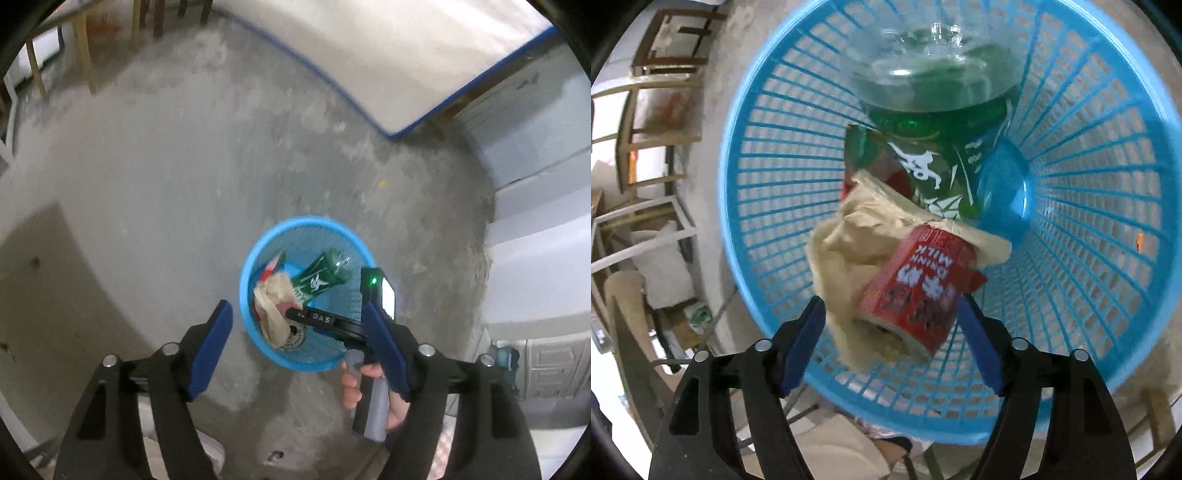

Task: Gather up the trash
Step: 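Open both tools over the blue basket to drop cloth and can, then move both open tools back toward the table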

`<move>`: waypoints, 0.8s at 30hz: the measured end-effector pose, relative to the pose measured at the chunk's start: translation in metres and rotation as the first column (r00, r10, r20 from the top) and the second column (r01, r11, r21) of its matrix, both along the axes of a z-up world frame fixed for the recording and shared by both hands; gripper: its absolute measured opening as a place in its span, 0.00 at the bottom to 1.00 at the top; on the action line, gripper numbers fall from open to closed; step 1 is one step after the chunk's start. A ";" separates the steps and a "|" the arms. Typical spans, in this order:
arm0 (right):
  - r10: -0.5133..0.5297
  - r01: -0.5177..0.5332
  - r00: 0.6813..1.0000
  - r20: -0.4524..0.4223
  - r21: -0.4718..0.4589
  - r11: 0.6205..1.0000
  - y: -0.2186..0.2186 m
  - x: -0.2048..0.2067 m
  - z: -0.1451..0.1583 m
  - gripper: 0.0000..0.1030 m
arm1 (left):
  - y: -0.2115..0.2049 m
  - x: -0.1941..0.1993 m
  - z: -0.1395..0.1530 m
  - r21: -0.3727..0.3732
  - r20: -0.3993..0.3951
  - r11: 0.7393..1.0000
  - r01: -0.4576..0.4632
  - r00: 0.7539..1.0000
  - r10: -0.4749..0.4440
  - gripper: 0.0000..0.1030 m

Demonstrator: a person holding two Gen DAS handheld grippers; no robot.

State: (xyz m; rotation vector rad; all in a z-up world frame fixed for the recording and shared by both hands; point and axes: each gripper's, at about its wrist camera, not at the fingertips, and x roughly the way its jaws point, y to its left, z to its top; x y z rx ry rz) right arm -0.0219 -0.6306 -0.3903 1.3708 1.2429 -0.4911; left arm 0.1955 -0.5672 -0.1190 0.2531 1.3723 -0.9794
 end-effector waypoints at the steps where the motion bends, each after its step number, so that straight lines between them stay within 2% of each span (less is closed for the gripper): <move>1: 0.000 0.000 1.000 0.019 -0.006 1.000 0.001 -0.003 0.008 0.69 | 0.007 0.002 0.014 -0.012 0.012 1.000 0.003 1.000 -0.003 0.73; 5: 0.008 -0.004 0.997 0.079 -0.046 0.999 0.004 -0.019 0.043 0.69 | 0.052 0.006 0.069 -0.041 0.095 0.999 0.005 0.995 -0.001 0.75; 10: 0.031 -0.008 0.983 0.183 -0.125 0.992 0.017 -0.037 0.103 0.69 | 0.143 -0.001 0.137 -0.162 0.195 0.986 -0.042 0.978 0.074 0.80; 15: 0.087 -0.025 0.951 0.295 -0.208 0.978 0.043 -0.054 0.173 0.70 | 0.243 -0.025 0.163 -0.215 0.305 0.970 -0.110 0.936 0.174 0.84; 18: 0.152 -0.060 0.927 0.343 -0.264 0.963 0.072 -0.050 0.210 0.73 | 0.306 -0.037 0.165 -0.232 0.348 0.956 -0.182 0.902 0.256 0.86; 19: 0.170 -0.071 0.920 0.354 -0.276 0.959 0.080 -0.047 0.213 0.74 | 0.323 -0.040 0.166 -0.240 0.357 0.949 -0.206 0.890 0.284 0.87; 20: 0.206 -0.093 0.904 0.374 -0.298 0.950 0.094 -0.041 0.231 0.75 | 0.347 -0.044 0.165 -0.252 0.371 0.936 -0.246 0.869 0.328 0.88; 24: 0.309 -0.155 0.837 0.452 -0.346 0.925 0.133 -0.010 0.269 0.77 | 0.426 -0.054 0.159 -0.285 0.406 0.882 -0.375 0.787 0.465 0.90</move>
